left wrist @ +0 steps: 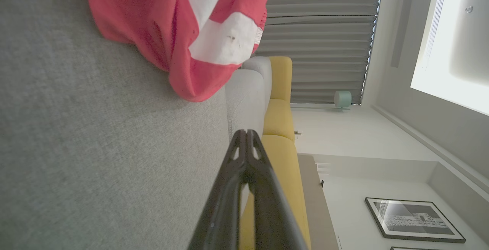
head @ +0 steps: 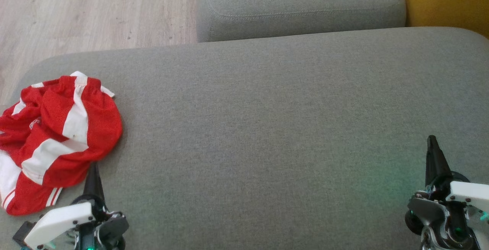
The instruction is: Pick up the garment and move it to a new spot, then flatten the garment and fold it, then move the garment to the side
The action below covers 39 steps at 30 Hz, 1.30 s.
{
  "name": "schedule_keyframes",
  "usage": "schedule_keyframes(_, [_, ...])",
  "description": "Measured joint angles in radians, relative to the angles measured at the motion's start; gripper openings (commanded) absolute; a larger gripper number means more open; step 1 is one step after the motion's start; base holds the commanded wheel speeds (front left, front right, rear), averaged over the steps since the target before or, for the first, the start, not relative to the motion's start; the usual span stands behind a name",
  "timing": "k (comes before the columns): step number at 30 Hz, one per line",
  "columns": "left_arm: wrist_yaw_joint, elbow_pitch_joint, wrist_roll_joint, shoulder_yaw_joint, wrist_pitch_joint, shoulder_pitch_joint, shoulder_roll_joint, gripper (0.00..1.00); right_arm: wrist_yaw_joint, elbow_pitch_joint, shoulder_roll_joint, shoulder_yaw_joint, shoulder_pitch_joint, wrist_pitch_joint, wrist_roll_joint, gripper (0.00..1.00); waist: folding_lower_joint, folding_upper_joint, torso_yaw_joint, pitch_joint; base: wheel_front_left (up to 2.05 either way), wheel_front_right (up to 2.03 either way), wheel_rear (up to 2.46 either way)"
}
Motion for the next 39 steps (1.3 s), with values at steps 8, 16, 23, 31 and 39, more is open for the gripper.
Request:
schedule_keyframes(8, [0.000, 0.000, 0.000, 0.000, 0.000, 0.000, 0.000, 0.00, 0.000, 0.000, 0.000, 0.000, 0.000, 0.000, 0.000, 0.00, 0.0000, 0.0000, 0.000, 0.000, 0.00, 0.00, 0.00])
schedule_keyframes(16, [0.000, 0.000, 0.000, 0.000, 0.000, 0.000, 0.000, 0.00, 0.000, 0.000, 0.000, 0.000, 0.000, 0.000, 0.000, 0.00, 0.0000, 0.0000, 0.000, 0.000, 0.00, 0.00, 0.00])
schedule_keyframes(23, [0.001, 0.081, 0.000, -0.007, -0.001, 0.051, -0.007, 1.00, 0.000, 0.085, 0.008, 0.003, 0.054, 0.000, 0.000, 1.00, 0.0000, 0.0000, 0.000, 0.000, 0.00, 0.00, 0.00])
schedule_keyframes(31, [0.001, 0.079, 0.030, -0.014, -0.016, 0.076, -0.009, 1.00, 0.000, 0.095, 0.010, 0.031, 0.073, -0.019, -0.021, 1.00, 0.0000, 0.0000, 0.000, 0.001, 0.00, 0.00, 0.00])
schedule_keyframes(39, [0.001, 0.051, 0.125, -0.016, -0.043, 0.076, -0.009, 1.00, 0.000, 0.086, 0.010, 0.044, 0.073, -0.040, -0.132, 1.00, 0.0000, 0.0000, 0.002, 0.000, 0.00, 0.00, 0.00])
